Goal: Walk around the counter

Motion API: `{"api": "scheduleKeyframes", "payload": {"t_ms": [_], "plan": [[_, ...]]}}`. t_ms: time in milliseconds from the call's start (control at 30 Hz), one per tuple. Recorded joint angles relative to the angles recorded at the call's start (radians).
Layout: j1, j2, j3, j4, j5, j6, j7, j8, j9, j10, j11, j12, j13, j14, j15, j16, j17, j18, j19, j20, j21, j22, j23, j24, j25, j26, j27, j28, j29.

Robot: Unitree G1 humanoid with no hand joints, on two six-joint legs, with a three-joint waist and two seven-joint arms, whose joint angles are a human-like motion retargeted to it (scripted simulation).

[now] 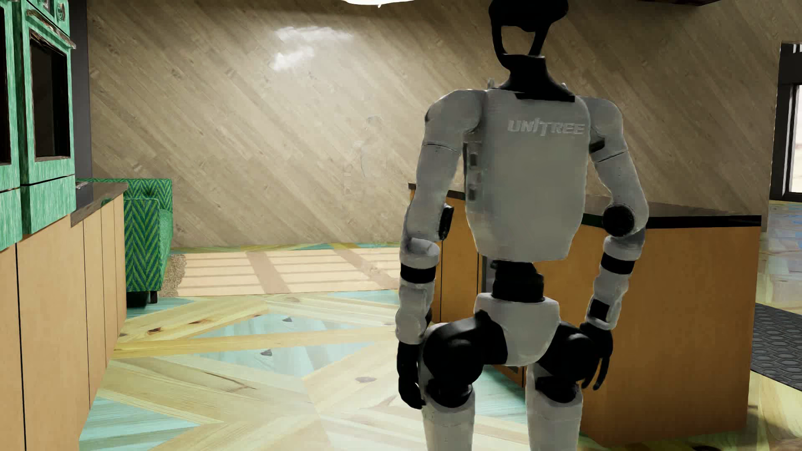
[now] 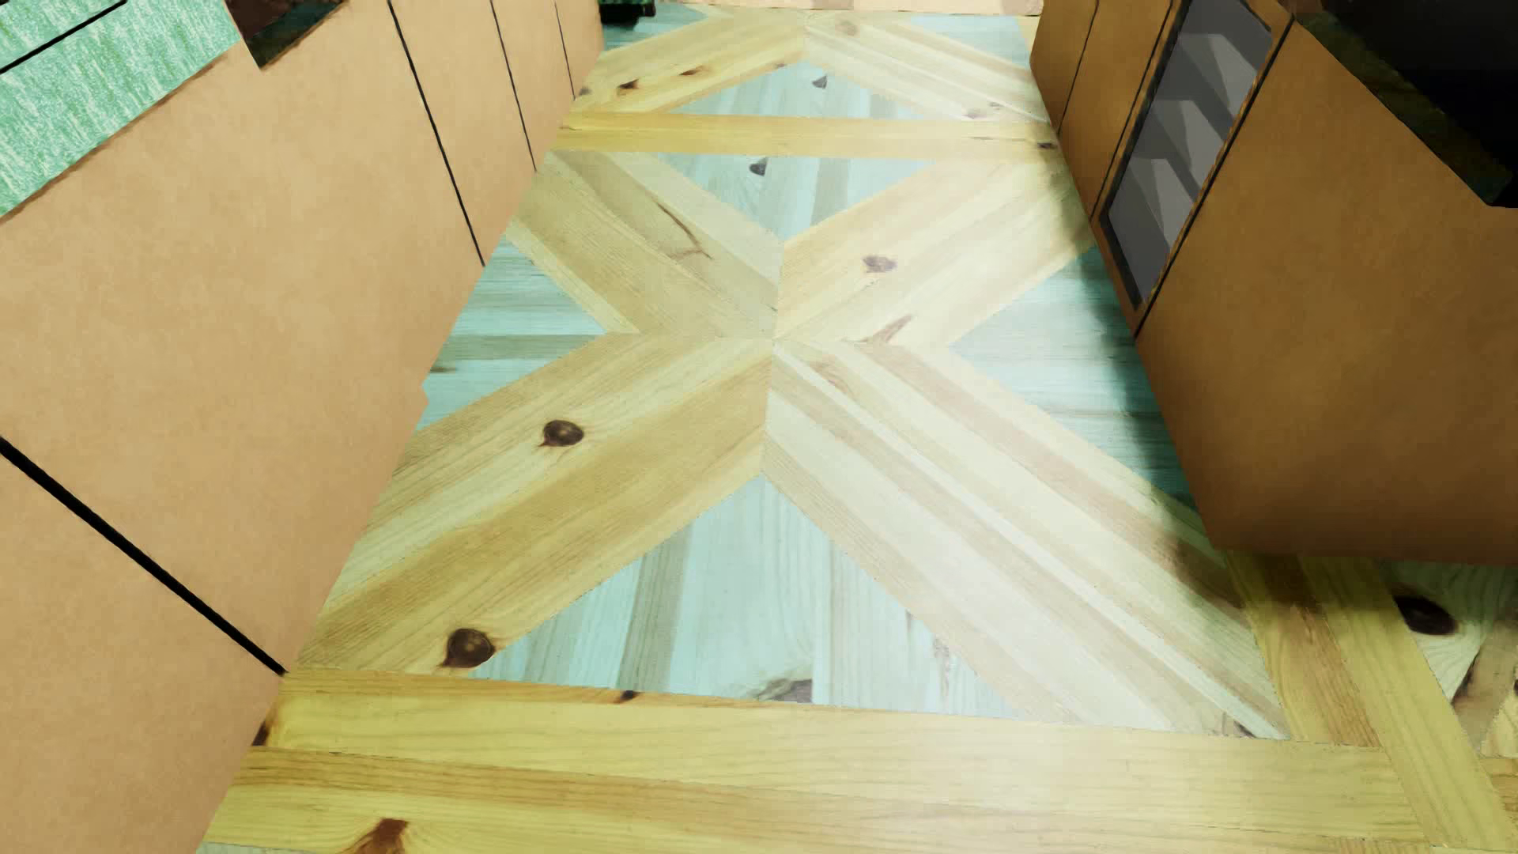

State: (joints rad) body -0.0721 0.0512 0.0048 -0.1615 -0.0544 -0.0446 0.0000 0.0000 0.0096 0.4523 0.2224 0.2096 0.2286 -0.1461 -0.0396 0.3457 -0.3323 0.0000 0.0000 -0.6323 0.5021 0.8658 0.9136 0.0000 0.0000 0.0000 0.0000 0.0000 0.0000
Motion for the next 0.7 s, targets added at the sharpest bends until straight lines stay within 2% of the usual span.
{"api": "scheduleKeyframes", "payload": {"t_ms": [33, 67, 100, 200, 267, 333, 433, 533, 600, 633, 700], "plan": [[0.001, -0.003, 0.002, -0.001, 0.003, 0.004, 0.0, 0.0, 0.002, 0.007, 0.098, 0.004, 0.004, 0.01, -0.037, 0.003, -0.003, 0.0, 0.0, -0.004, 0.006, -0.011, -0.001, 0.0, 0.0, 0.0, 0.0, 0.0, 0.0], [0.002, -0.009, -0.01, -0.003, 0.011, 0.007, 0.0, 0.0, 0.003, 0.015, 0.254, 0.008, 0.011, 0.015, -0.162, 0.006, -0.005, 0.0, 0.0, -0.01, 0.008, -0.023, -0.001, 0.0, 0.0, 0.0, 0.0, 0.0, 0.0], [-0.003, -0.042, -0.032, -0.01, 0.015, 0.009, 0.0, 0.0, 0.0, 0.026, 0.288, 0.01, 0.018, 0.015, -0.242, 0.007, -0.008, 0.0, 0.0, -0.012, -0.002, -0.033, -0.001, 0.0, 0.0, 0.0, 0.0, 0.0, 0.0], [0.068, -0.221, -0.071, -0.035, -0.012, -0.013, 0.0, 0.0, 0.067, 0.046, 0.618, -0.001, 0.034, -0.023, -0.278, 0.033, -0.005, 0.0, 0.0, 0.01, -0.043, -0.102, -0.029, 0.0, 0.0, 0.0, 0.0, 0.0, 0.0], [0.123, -0.351, -0.13, -0.025, -0.015, -0.011, 0.0, 0.0, 0.089, 0.027, 0.759, -0.021, 0.05, -0.1, -0.275, 0.039, -0.004, 0.0, 0.0, 0.025, -0.047, -0.155, -0.044, 0.0, 0.0, 0.0, 0.0, 0.0, 0.0], [0.177, -0.456, -0.211, 0.012, -0.016, 0.019, 0.0, 0.0, 0.085, -0.008, 0.709, -0.045, 0.078, -0.174, -0.246, 0.019, -0.016, 0.0, 0.0, 0.057, -0.052, -0.175, -0.036, 0.0, 0.0, 0.0, 0.0, 0.0, 0.0], [0.302, -0.584, -0.241, 0.027, -0.044, 0.022, 0.0, 0.0, 0.106, -0.05, 0.552, -0.09, 0.095, -0.319, -0.116, 0.04, -0.02, 0.0, 0.0, 0.025, -0.027, -0.219, 0.015, 0.0, 0.0, 0.0, 0.0, 0.0, 0.0], [0.401, -0.659, -0.278, 0.04, -0.064, 0.018, 0.0, 0.0, 0.107, -0.058, 0.436, -0.13, 0.097, -0.36, -0.098, 0.041, -0.016, 0.0, 0.0, 0.005, 0.003, -0.209, 0.063, 0.0, 0.0, 0.0, 0.0, 0.0, 0.0], [0.45, -0.687, -0.311, 0.067, -0.065, 0.025, 0.0, 0.0, 0.097, -0.043, 0.51, -0.123, 0.109, -0.305, -0.123, 0.035, -0.015, 0.0, 0.0, 0.017, -0.007, -0.165, 0.086, 0.0, 0.0, 0.0, 0.0, 0.0, 0.0], [0.449, -0.694, -0.33, 0.081, -0.062, 0.036, 0.0, 0.0, 0.089, -0.005, 0.571, -0.106, 0.109, -0.226, -0.131, 0.027, -0.017, 0.0, 0.0, -0.002, -0.012, -0.143, 0.099, 0.0, 0.0, 0.0, 0.0, 0.0, 0.0], [0.396, -0.652, -0.322, 0.116, -0.023, 0.059, 0.0, 0.0, 0.084, 0.191, 0.67, -0.071, 0.097, 0.057, -0.189, 0.015, -0.017, 0.0, 0.0, -0.045, 0.009, -0.058, 0.129, 0.0, 0.0, 0.0, 0.0, 0.0, 0.0]]}}
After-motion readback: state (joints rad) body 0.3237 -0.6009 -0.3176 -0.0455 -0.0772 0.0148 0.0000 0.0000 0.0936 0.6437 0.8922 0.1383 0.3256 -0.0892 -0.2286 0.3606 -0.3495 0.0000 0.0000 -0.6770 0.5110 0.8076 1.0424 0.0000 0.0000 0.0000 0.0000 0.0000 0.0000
